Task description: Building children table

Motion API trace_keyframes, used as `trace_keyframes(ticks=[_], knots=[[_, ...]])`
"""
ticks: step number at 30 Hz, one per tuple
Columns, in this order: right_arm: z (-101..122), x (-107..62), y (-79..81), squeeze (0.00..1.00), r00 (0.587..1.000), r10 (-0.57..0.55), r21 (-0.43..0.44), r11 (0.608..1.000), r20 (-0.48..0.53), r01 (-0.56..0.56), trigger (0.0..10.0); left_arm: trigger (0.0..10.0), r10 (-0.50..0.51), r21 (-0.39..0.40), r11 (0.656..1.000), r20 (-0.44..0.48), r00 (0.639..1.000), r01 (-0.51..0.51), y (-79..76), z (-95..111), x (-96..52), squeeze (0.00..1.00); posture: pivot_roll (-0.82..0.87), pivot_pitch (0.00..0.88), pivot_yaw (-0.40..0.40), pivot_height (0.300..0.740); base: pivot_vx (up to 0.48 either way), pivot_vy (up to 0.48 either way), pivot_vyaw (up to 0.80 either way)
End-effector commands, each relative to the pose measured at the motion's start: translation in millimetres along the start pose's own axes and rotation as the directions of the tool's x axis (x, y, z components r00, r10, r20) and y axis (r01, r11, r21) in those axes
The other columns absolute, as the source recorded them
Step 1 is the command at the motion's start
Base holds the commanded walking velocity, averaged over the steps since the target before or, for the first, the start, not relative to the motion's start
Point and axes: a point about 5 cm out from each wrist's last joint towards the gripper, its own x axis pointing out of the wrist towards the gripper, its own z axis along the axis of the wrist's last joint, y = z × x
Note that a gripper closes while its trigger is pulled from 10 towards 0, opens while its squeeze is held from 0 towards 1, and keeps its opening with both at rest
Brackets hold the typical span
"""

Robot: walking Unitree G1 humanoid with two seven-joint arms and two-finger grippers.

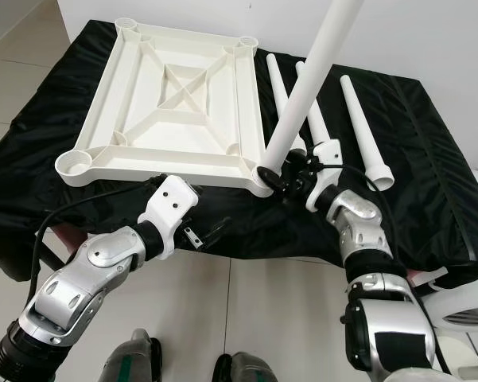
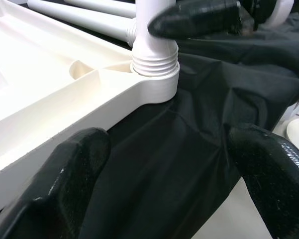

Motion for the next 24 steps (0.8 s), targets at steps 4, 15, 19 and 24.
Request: trace_keyframes(ticks=[4, 15, 19, 24], knots=[[0.9, -3.3, -6.6, 0.00, 1.000, -0.027, 0.020, 0.999, 0.009, 0.027, 0.0, 10.0, -0.081, -0.017, 0.997, -0.004, 0.997, 0.081, -7.3, -1.2, -0.5, 0.00, 0.14, 0.066, -0.116, 0.740, 0.000, 0.000, 0.00], [-4.4, -4.3, -6.9, 0.00, 0.999, -0.037, 0.050, 0.998, -0.008, 0.038, 10.0, 10.0, -0.078, -0.025, 0.997, 0.000, 0.997, 0.078, -8.5, -0.8, -0.1, 0.00, 0.13, 0.068, -0.119, 0.740, 0.000, 0.000, 0.00], [-10.6, -2.0, -1.3, 0.00, 0.998, -0.065, 0.075, 0.995, -0.002, 0.065, 10.0, 10.0, -0.076, -0.028, 0.997, 0.000, 0.997, 0.076, -8.9, -0.7, 0.1, 0.00, 0.13, 0.071, -0.124, 0.740, 0.000, 0.000, 0.00], [-9.8, 2.6, 1.3, 0.00, 0.985, -0.168, 0.101, 0.981, 0.031, 0.164, 10.0, 10.0, -0.075, -0.031, 0.997, 0.001, 0.997, 0.075, -9.6, -0.7, -0.7, 0.00, 0.13, 0.072, -0.126, 0.740, 0.000, 0.000, 0.00]])
